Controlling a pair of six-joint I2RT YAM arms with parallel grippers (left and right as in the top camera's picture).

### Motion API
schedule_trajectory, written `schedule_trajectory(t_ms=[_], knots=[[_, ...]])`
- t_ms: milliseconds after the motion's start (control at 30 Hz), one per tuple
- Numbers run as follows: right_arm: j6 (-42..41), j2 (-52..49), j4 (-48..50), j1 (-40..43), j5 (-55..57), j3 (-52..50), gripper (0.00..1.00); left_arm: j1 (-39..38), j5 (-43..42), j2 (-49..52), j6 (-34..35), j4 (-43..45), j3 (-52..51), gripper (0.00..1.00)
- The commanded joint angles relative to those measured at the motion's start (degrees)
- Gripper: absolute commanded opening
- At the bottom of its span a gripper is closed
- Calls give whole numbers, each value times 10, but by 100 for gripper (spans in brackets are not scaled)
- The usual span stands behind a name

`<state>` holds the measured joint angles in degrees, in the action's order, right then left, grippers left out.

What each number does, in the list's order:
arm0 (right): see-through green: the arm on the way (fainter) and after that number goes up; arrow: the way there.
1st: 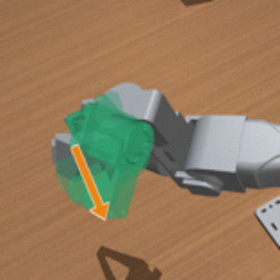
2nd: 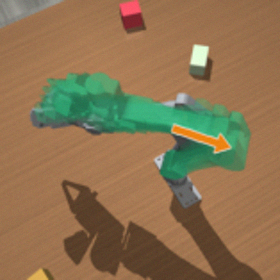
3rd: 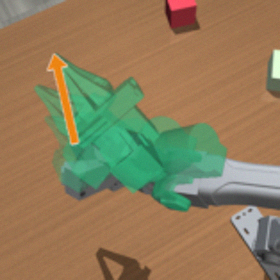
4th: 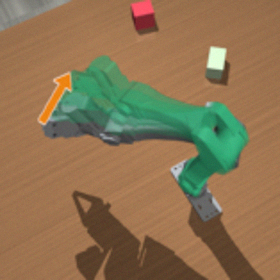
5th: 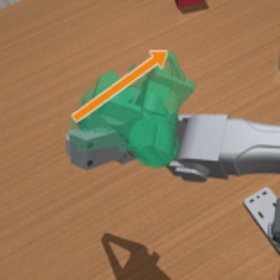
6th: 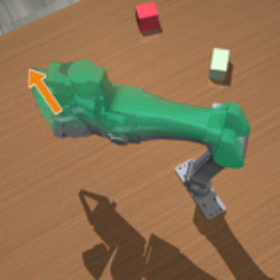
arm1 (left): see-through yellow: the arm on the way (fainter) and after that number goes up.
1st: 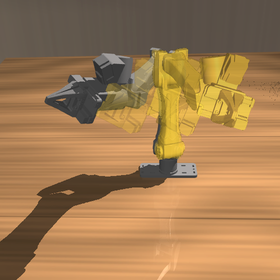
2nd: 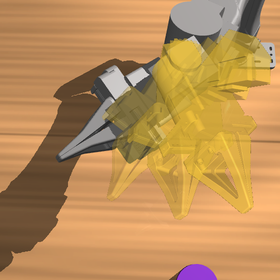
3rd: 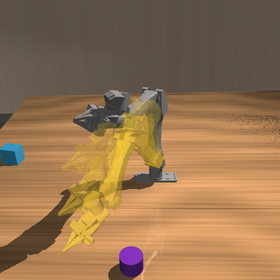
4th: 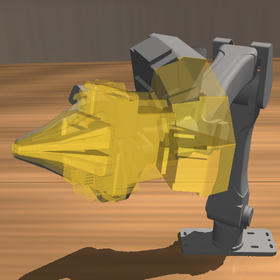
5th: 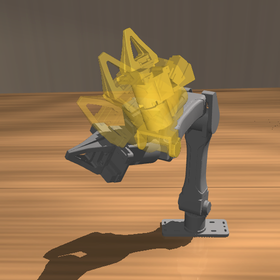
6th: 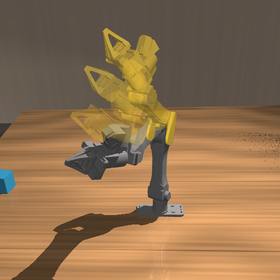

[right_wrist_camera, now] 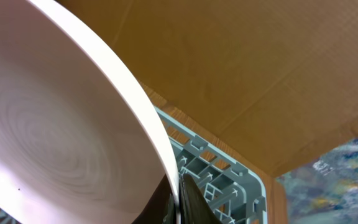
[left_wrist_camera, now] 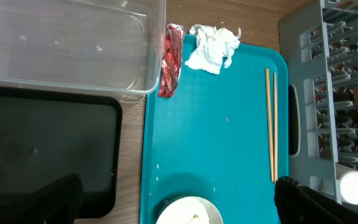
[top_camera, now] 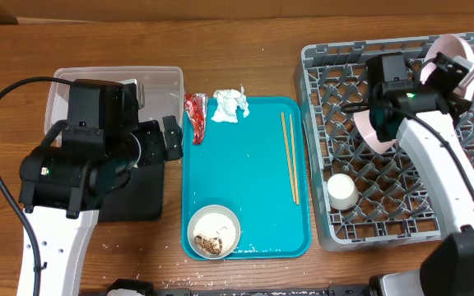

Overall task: Sort waste into correct bins and load items into the dishwasher
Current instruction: 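Place the white plate upright in the dish rack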

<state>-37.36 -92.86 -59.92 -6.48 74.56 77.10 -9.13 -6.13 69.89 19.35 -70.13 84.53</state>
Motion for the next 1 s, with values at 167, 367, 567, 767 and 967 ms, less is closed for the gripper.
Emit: schedule_trajectory(t_ms=[167, 367, 567, 767, 967], knots=[[33, -52, -12, 0, 11, -3, 4, 1, 6, 2, 4, 1, 7, 100], [33, -63, -35, 0, -18, -18, 4, 1, 6, 2, 4, 1, 7, 100], [33, -61, -58, -17, -22, -21, 10, 1, 6, 2, 4, 1, 7, 100], [31, -27, -77, -73, -23, -3, 35, 1, 6, 2, 4, 1, 7, 100], [31, 30, -114, -153, -61, 31, 62, 1, 6, 2, 4, 1, 7, 100]])
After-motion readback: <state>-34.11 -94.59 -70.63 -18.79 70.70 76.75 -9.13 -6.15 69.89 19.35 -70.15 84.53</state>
